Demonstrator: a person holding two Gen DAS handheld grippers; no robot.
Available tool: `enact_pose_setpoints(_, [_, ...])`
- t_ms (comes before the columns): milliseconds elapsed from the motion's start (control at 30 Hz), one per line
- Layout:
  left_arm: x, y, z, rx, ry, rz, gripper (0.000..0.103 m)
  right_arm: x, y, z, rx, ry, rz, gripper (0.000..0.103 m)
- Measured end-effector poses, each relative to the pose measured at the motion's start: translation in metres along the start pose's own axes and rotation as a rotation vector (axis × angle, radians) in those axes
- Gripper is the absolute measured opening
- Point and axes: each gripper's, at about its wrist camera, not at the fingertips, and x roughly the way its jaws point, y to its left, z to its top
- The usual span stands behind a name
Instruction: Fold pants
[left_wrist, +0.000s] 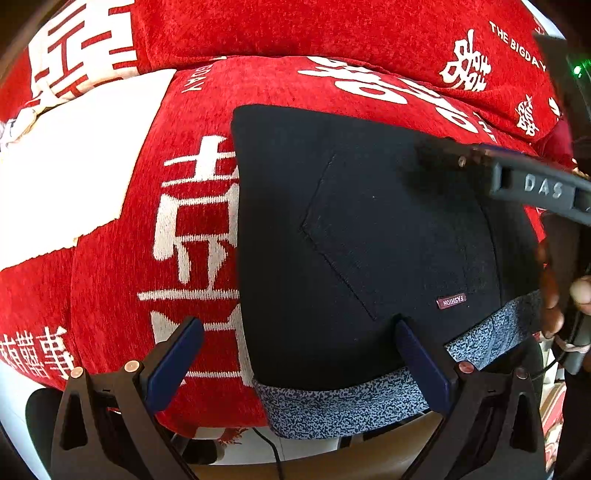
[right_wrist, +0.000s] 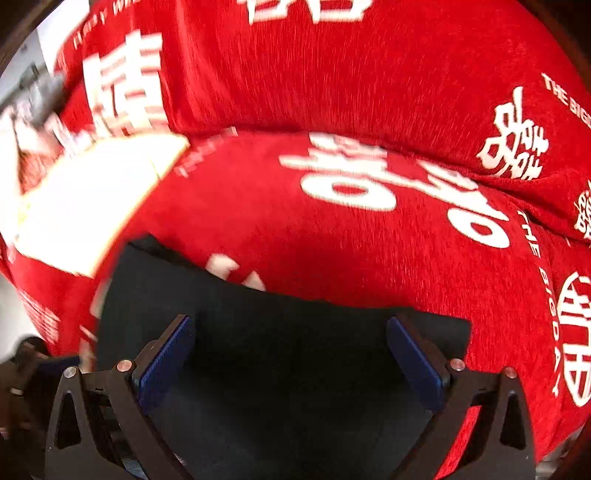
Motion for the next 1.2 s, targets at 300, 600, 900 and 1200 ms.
enact_pose_setpoints(300, [-0.015, -0.003, 0.008, 0.008, -0.044, -0.013, 0.103, -0.066, 0.005, -0.042, -0.021, -0.133, -0.109, 0.103])
enact_pose_setpoints(600, [-0.002, -0.01, 0.01, 0.041, 0.002, 0.023, 0.103, -0.045, -0.044, -0.09, 0.166, -0.003, -0.03, 0.103])
enact_pose_setpoints(900, [0.004, -0.006, 0.018, 0.029, 0.009, -0.065, 0.103, -0.06, -0.079, -0.109, 0.221, -0.027, 0.068, 0.103])
enact_pose_setpoints(1200, [0.02, 0.004, 0.028, 0.003, 0.011, -0.189, 0.103, -0.002, -0.081, -0.096, 0.247, 0.048, 0.255, 0.103])
